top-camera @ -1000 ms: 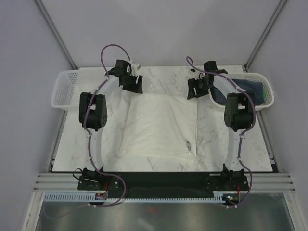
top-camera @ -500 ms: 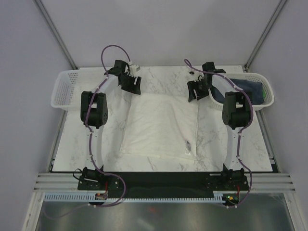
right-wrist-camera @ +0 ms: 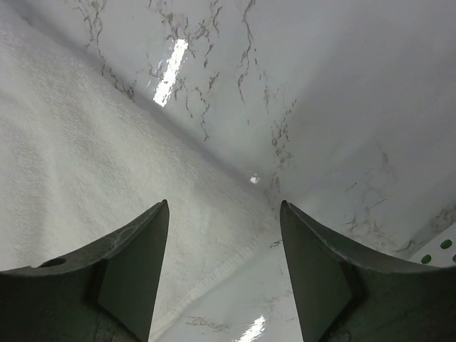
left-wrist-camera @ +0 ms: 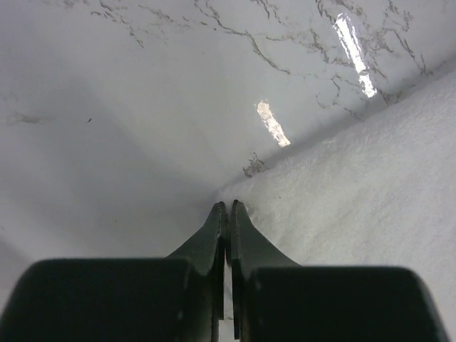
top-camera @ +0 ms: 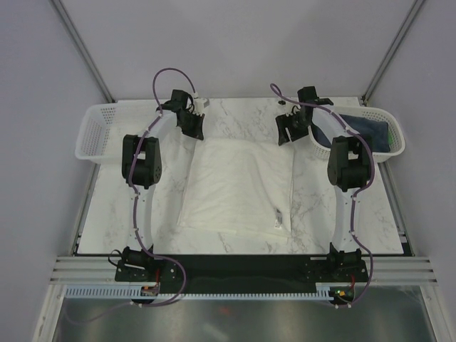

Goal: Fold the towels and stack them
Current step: Fold the towel

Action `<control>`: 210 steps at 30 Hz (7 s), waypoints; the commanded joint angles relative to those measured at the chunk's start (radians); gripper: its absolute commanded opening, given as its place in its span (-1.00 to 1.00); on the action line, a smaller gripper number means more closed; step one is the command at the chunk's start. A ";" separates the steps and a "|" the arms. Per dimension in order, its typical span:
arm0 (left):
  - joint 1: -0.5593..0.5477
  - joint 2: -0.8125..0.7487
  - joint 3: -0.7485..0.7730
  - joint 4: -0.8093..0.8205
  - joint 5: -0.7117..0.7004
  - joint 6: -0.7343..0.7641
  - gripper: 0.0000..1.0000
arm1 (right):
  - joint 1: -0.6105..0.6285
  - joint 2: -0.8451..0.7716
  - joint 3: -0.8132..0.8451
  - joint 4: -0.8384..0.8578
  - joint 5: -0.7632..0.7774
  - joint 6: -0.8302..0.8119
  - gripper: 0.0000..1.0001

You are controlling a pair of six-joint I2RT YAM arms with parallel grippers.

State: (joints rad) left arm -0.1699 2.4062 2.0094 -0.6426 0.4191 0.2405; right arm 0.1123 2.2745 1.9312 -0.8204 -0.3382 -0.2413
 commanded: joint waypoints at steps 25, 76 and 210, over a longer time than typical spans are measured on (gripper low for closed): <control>0.021 -0.059 -0.023 -0.023 -0.226 0.025 -0.95 | 0.035 0.037 0.101 0.080 -0.016 -0.010 0.48; 0.041 -0.735 -0.069 0.006 -0.063 -0.150 -0.96 | 0.050 -0.809 -0.196 0.340 0.251 0.189 -1.00; -0.172 -1.075 -1.319 0.282 -0.330 -0.794 0.25 | 0.253 -1.015 -1.313 0.486 0.433 1.143 -0.14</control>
State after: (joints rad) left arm -0.3523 1.3235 0.7063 -0.4412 0.1059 -0.4980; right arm 0.3630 1.2385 0.6327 -0.4252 0.1184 0.8295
